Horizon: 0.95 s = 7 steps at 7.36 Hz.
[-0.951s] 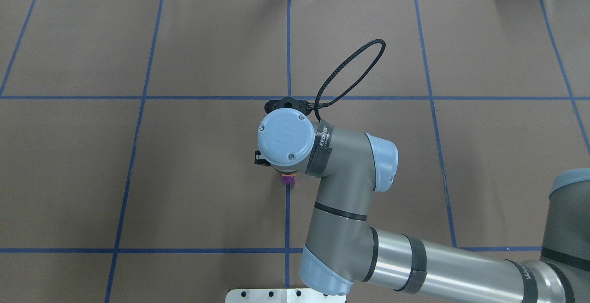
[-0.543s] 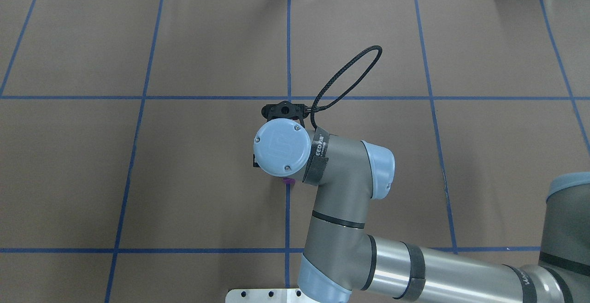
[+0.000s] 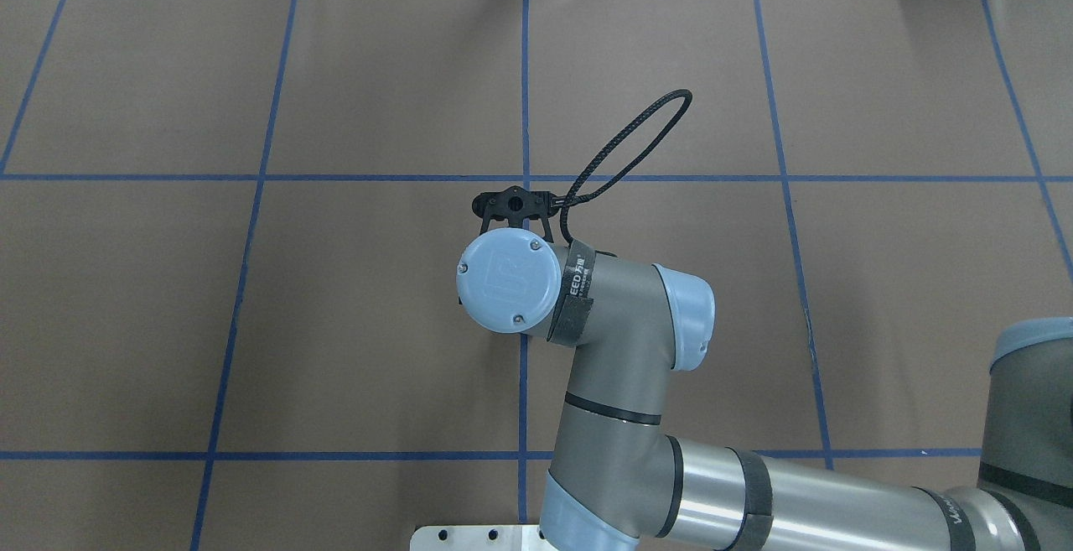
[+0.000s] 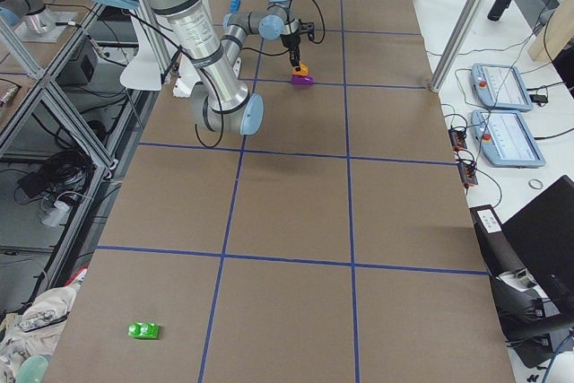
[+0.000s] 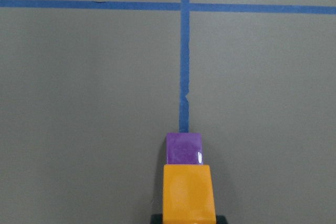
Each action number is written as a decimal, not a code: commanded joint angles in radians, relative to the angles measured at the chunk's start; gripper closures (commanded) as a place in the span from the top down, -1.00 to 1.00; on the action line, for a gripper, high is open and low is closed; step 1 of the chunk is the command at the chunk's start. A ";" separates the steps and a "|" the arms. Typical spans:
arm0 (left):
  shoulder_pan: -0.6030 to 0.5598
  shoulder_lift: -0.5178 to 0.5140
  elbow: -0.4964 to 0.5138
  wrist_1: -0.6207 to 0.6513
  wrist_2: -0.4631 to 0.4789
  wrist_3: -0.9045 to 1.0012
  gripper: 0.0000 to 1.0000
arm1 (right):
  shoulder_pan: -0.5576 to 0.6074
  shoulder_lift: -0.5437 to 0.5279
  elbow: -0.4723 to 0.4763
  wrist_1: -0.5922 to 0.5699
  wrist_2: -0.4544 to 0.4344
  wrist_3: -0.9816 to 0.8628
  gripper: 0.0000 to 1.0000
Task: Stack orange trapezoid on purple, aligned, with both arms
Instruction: 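Hold the orange trapezoid on the purple block with the right gripper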
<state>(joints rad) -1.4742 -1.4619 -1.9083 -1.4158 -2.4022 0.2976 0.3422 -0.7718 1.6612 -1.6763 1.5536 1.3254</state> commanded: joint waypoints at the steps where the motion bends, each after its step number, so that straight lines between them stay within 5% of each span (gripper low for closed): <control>1: 0.000 0.000 0.000 0.000 0.000 0.000 1.00 | -0.005 -0.001 0.000 0.001 -0.015 0.015 -1.00; 7: 0.000 0.000 0.000 0.000 0.000 0.000 1.00 | -0.031 -0.003 -0.006 0.001 -0.062 0.029 -1.00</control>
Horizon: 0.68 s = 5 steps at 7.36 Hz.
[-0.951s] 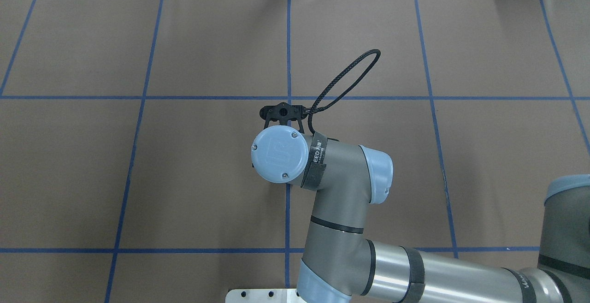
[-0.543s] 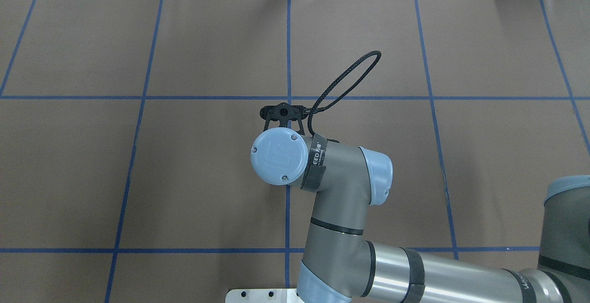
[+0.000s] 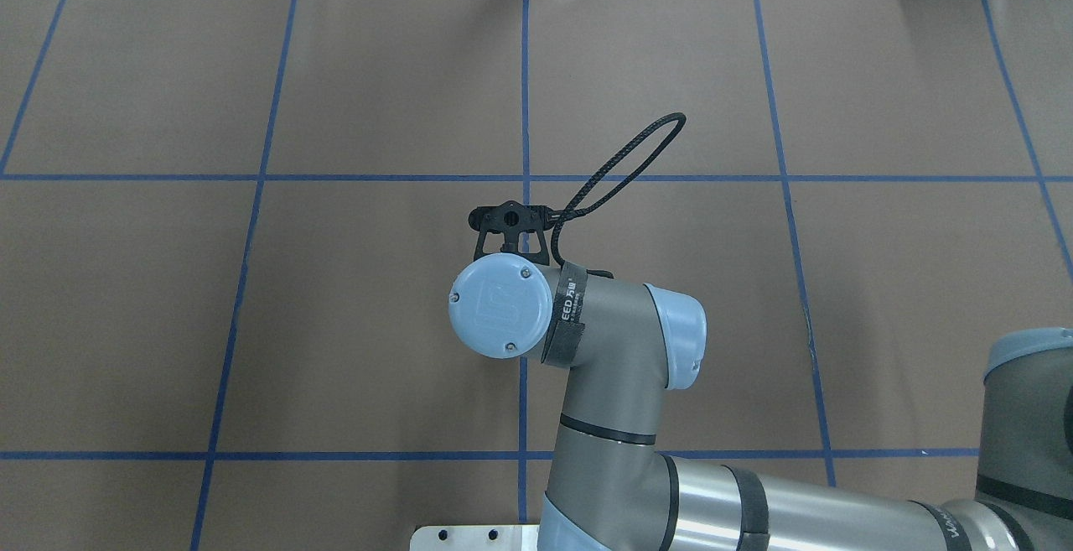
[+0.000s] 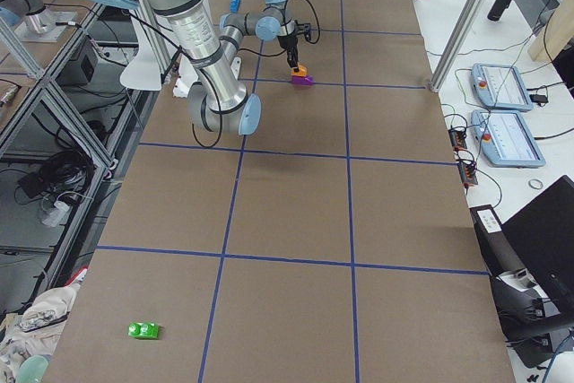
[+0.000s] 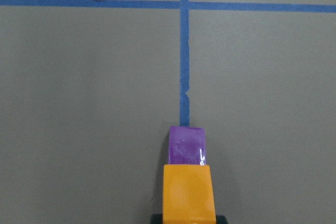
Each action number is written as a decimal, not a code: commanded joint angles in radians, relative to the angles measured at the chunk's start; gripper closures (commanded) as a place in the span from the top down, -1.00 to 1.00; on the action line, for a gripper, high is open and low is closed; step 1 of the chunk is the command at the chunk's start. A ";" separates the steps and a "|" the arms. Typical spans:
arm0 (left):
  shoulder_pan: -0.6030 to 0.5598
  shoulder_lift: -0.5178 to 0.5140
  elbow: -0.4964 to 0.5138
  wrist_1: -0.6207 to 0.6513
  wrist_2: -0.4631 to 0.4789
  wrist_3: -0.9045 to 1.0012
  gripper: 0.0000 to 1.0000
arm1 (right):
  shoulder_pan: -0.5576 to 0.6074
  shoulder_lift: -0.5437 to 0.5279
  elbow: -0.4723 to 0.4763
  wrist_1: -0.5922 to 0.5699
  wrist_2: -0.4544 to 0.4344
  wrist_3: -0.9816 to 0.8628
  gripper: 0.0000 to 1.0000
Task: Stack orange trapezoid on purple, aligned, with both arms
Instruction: 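Hold the orange trapezoid on the purple block with the right gripper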
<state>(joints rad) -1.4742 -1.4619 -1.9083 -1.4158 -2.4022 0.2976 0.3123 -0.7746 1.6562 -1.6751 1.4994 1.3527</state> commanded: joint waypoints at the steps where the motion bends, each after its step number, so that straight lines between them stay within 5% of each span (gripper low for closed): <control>1: 0.000 -0.002 0.000 0.000 0.000 0.000 1.00 | 0.001 0.000 -0.003 0.000 -0.013 0.003 -1.00; 5: 0.000 -0.002 0.000 0.000 0.000 0.000 1.00 | -0.013 -0.009 -0.012 0.003 -0.028 0.036 -1.00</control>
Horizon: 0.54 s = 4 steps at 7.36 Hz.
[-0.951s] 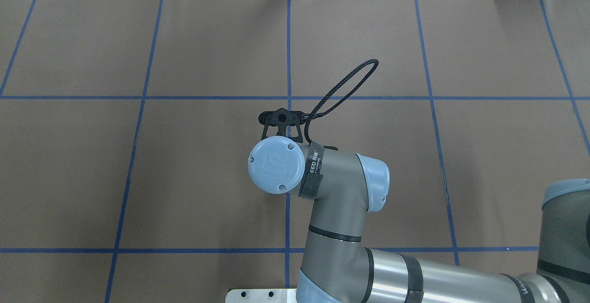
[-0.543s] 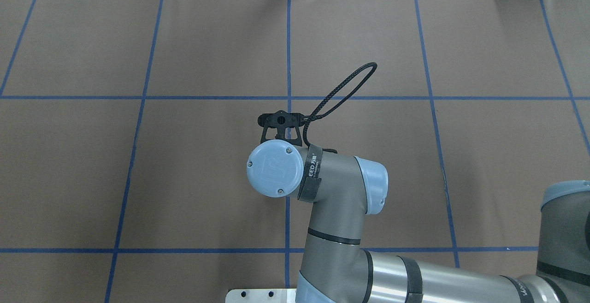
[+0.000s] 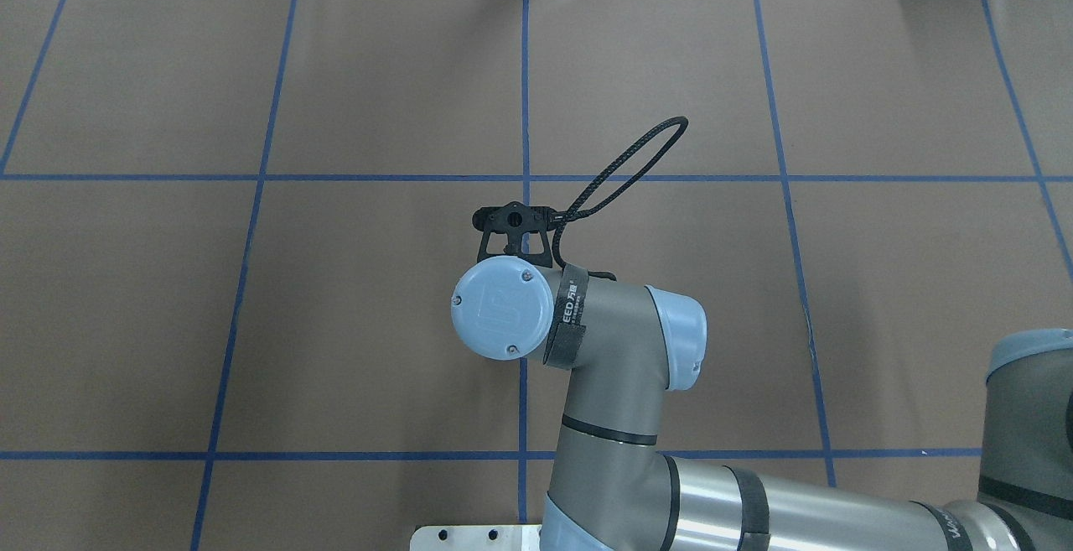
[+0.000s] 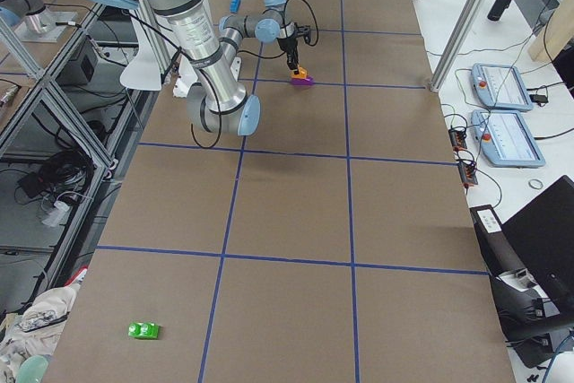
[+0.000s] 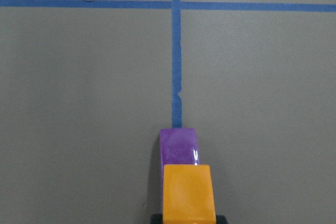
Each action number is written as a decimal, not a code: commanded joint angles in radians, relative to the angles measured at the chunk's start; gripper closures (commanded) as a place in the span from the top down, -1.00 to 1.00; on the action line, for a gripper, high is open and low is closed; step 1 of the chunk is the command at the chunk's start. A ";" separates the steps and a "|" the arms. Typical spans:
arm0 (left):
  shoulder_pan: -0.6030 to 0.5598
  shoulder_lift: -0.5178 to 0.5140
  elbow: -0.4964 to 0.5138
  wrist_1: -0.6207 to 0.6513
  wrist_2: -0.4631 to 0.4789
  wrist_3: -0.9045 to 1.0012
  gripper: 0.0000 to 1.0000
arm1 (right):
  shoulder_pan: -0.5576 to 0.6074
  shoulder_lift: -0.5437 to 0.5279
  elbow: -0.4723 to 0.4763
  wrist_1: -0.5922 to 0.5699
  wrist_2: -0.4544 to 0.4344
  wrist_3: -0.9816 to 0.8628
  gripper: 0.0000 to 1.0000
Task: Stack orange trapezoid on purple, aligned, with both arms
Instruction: 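Hold the orange trapezoid on the purple block with the right gripper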
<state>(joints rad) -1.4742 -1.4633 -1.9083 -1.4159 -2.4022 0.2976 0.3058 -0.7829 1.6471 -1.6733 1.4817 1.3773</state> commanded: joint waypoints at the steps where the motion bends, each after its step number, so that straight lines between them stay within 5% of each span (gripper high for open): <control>1: 0.000 0.000 0.000 0.000 0.000 0.000 1.00 | -0.010 -0.001 -0.004 0.006 -0.021 0.015 -1.00; 3: 0.000 0.000 0.000 0.000 0.000 0.000 1.00 | -0.010 -0.001 -0.004 0.007 -0.021 0.008 -1.00; 4: 0.000 0.000 0.000 0.000 0.000 0.000 1.00 | -0.011 -0.001 -0.006 0.009 -0.020 0.003 -0.81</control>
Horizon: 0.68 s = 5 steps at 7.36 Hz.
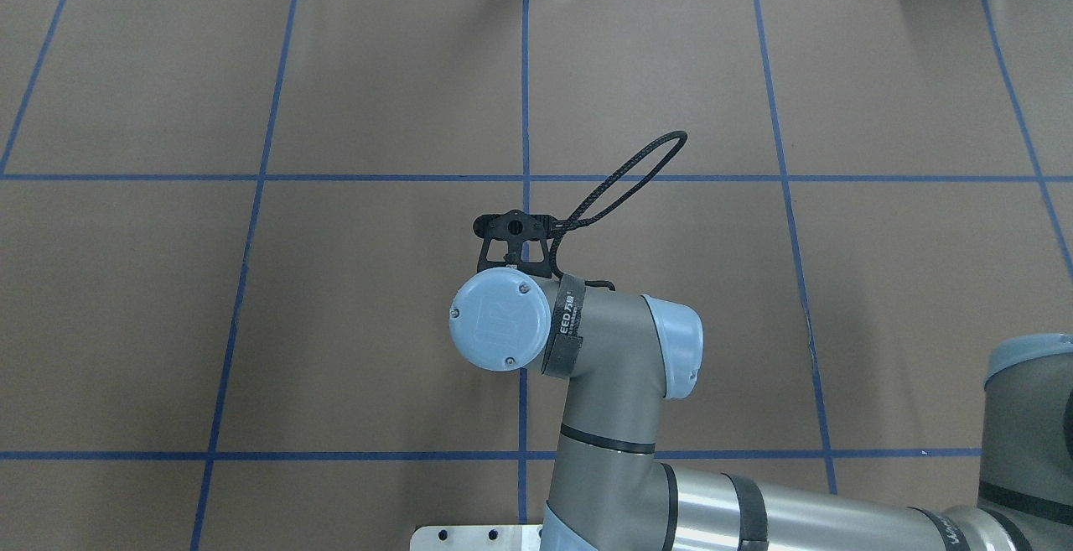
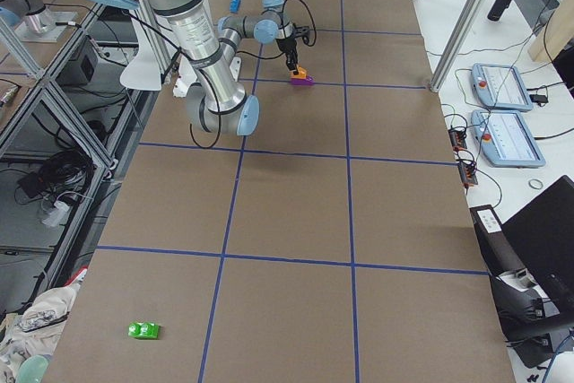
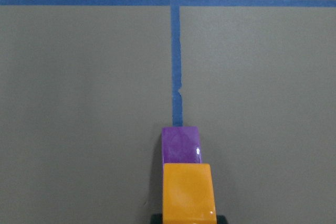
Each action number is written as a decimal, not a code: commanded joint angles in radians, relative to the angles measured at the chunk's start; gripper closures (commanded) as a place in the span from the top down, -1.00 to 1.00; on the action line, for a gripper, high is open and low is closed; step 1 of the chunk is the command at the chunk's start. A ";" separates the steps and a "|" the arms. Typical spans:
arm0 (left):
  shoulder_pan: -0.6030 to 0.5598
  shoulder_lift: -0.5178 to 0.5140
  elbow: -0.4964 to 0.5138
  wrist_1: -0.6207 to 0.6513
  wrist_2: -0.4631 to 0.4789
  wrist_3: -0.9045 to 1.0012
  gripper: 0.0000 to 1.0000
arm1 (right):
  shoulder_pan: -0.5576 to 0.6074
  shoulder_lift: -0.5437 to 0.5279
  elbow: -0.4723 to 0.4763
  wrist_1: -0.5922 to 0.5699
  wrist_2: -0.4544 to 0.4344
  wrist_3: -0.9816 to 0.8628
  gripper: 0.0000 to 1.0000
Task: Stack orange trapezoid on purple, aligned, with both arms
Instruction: 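Hold the orange trapezoid on the purple block with the right gripper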
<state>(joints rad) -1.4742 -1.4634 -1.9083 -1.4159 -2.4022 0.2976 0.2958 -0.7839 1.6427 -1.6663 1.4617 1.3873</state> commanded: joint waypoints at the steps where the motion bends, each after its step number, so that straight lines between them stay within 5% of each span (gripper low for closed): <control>1: 0.000 0.000 0.000 0.000 0.000 0.000 1.00 | -0.006 0.000 -0.001 0.002 -0.003 0.008 0.97; 5: 0.000 0.000 0.000 0.000 0.000 0.000 1.00 | 0.002 0.006 0.009 0.000 0.006 0.009 1.00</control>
<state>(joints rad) -1.4742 -1.4634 -1.9088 -1.4159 -2.4022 0.2976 0.2930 -0.7807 1.6451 -1.6646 1.4626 1.3957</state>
